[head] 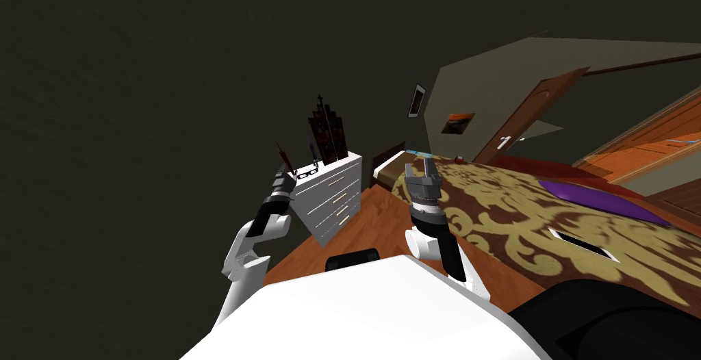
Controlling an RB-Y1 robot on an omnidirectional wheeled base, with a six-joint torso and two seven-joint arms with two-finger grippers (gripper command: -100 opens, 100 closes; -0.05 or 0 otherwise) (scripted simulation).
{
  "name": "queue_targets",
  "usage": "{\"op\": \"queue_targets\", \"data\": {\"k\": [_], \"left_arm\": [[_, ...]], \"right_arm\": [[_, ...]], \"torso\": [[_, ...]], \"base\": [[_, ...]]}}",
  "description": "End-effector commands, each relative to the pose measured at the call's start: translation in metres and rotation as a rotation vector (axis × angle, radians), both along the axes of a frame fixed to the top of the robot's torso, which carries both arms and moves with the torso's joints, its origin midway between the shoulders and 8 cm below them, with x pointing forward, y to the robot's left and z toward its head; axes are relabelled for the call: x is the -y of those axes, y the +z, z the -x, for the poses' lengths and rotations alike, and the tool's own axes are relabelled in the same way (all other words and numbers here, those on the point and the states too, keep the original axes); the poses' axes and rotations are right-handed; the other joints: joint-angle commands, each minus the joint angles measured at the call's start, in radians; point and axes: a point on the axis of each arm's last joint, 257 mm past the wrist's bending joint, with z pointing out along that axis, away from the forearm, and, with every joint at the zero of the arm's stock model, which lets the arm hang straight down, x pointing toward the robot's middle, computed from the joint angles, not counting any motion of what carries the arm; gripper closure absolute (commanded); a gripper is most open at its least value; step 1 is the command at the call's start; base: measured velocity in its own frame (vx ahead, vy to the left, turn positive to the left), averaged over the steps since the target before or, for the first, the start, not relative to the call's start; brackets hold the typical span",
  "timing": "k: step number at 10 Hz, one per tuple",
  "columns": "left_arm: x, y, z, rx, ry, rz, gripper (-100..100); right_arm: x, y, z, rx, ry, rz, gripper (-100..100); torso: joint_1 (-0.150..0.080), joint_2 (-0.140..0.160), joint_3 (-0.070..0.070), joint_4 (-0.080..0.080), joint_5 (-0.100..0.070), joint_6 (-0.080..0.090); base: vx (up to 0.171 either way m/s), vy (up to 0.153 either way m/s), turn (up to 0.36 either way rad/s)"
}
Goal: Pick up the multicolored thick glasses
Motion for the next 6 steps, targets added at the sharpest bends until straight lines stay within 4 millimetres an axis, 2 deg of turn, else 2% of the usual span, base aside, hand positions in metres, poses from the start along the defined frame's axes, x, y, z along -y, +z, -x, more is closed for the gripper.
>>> {"op": "queue_targets", "data": {"k": [1, 2, 4, 5, 6], "left_arm": [[-0.002, -0.001, -0.007, -0.026, 0.006, 0.013, -100], [-0.002, 0.008, -0.014, -0.021, 0.008, 0.026, -100], [-0.004, 0.001, -0.018, -0.059, 0.017, 0.034, -100], [-0.004, 0.012, -0.027, -0.056, 0.019, 0.050, -100], [-0.006, 0.006, -0.028, -0.081, 0.026, 0.054, -100]], "right_arm": [[0.000, 0.000, 0.000, 0.000, 0.000, 0.000, 0], [0.000, 0.000, 0.000, 0.000, 0.000, 0.000, 0], [0.000, 0.000, 0.000, 0.000, 0.000, 0.000, 0], [0.000, 0.000, 0.000, 0.000, 0.000, 0.000, 0], [0.000, 0.000, 0.000, 0.000, 0.000, 0.000, 0]], "torso": [[0.000, 0.000, 0.000, 0.000, 0.000, 0.000], [0.000, 0.000, 0.000, 0.000, 0.000, 0.000], [0.000, 0.001, 0.001, 0.000, 0.000, 0.000], [0.001, 0.000, 0.000, 0.000, 0.000, 0.000], [0.000, 0.000, 0.000, 0.000, 0.000, 0.000]], "base": [[-0.022, -0.019, -0.009], [-0.034, -0.024, -0.011], [-0.028, -0.018, -0.003], [-0.024, -0.021, -0.008], [-0.022, -0.022, -0.007]]}}
